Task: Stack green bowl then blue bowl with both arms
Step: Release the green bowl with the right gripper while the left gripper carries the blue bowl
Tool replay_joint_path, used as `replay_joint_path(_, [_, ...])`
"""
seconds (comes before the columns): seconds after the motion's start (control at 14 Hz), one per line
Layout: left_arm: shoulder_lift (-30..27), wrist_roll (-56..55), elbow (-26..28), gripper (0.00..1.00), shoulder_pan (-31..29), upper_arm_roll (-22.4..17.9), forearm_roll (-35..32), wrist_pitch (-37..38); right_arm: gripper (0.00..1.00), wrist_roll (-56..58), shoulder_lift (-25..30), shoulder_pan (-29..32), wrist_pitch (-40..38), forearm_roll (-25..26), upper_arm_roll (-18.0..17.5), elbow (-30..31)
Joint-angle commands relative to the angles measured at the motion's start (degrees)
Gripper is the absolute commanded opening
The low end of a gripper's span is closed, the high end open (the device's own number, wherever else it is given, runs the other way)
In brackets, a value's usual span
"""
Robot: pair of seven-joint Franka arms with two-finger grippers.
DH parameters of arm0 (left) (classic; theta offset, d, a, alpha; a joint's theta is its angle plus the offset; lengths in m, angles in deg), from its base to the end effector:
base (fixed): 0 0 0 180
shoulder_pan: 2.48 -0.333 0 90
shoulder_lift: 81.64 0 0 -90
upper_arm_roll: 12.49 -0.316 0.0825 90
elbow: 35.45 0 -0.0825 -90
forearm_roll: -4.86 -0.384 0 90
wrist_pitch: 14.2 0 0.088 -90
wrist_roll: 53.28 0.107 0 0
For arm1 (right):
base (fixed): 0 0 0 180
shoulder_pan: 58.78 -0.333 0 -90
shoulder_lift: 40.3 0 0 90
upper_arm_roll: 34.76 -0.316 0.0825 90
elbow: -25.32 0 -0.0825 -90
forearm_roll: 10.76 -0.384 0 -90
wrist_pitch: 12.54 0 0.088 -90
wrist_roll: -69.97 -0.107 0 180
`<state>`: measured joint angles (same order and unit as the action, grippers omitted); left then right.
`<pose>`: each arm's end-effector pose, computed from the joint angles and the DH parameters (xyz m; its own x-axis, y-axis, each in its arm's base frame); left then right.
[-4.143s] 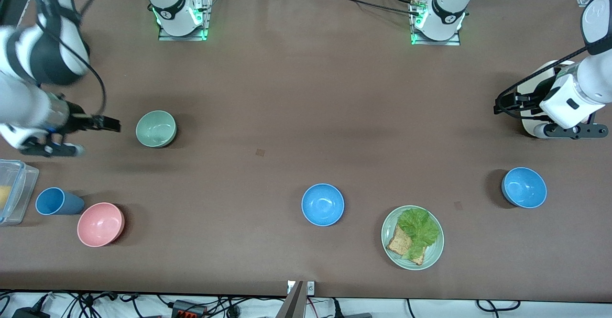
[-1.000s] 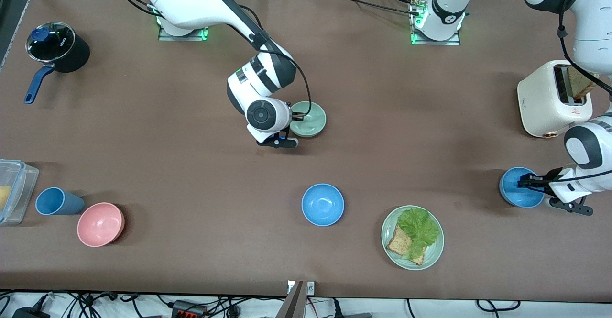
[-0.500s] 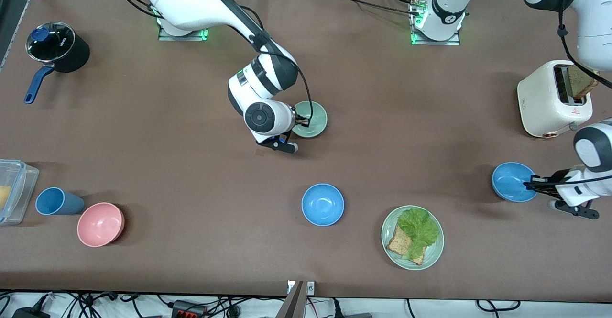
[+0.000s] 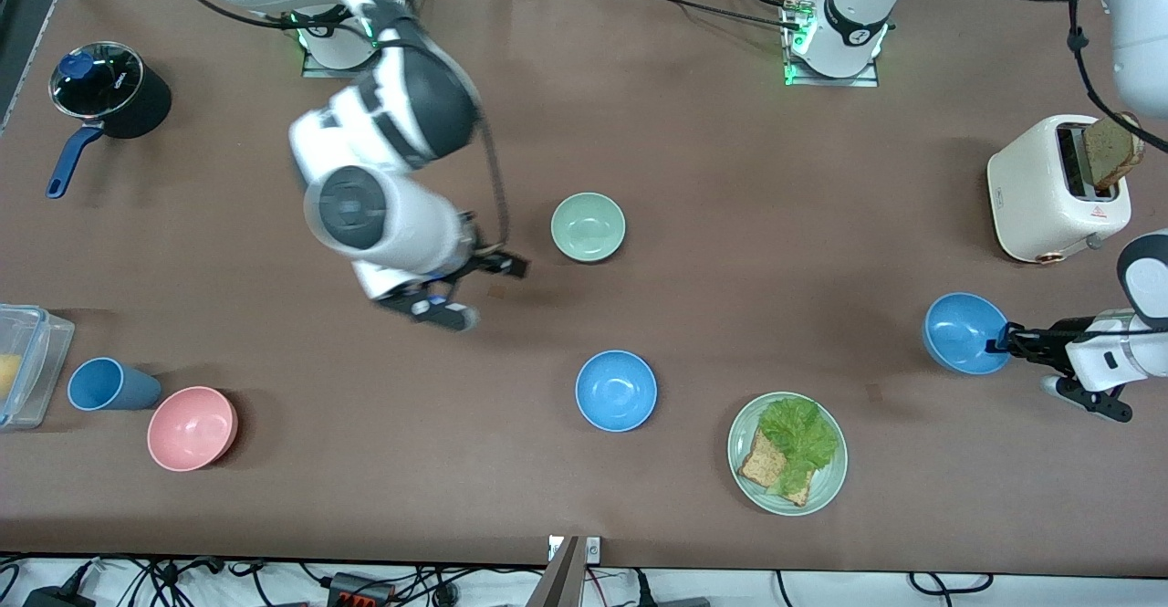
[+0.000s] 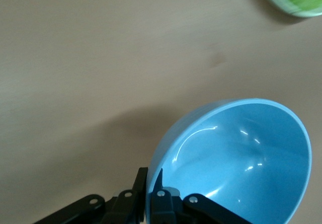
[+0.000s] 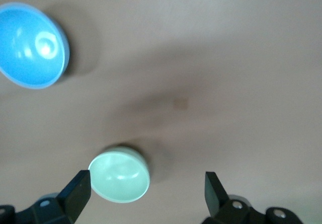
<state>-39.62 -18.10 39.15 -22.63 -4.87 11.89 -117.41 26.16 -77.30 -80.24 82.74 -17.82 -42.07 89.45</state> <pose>0.6951 0.1652 0.2945 0.9398 -0.3335 -0.0749 -0.2987 -0.9079 0.2942 0.6422 0.3368 0.4313 0.9363 -0.2833 -0.2076 -0.3036 -0.9500 -0.0729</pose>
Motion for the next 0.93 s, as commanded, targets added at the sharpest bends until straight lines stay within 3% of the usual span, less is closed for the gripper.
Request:
replay_joint_path(0.0, [-5.7,-7.8,3.0,0.0,-0.6,5.1,1.5,4.9,1.0,3.5,1.2,4.5,-1.1,1.8,-0.6,-1.9])
replay_joint_path(0.14, [-11.0,-16.5,8.5,0.0,-0.1,9.1,3.2,4.4,1.0,7.1,2.8,7.8,-1.3,3.9,-0.4,-1.9])
replay_joint_path(0.29, [-14.9,-32.3,12.0,0.0,0.7,16.3,3.0,3.8,1.0,10.5,5.6,11.2,-0.9,5.1,-0.3,-0.3])
replay_joint_path(0.5, [-16.7,-53.8,15.8,0.0,1.7,26.0,2.4,0.5,1.0,18.2,11.8,17.9,1.3,5.1,-0.3,7.0])
replay_joint_path(0.71, [-19.0,-67.7,24.6,0.0,1.9,33.2,2.4,-10.8,1.0,26.7,18.1,23.4,3.2,5.1,-0.2,13.2])
replay_joint_path(0.86, [-19.4,-75.2,29.4,0.0,3.4,35.9,2.2,-17.9,1.0,32.6,20.5,23.7,2.9,5.1,3.9,14.5])
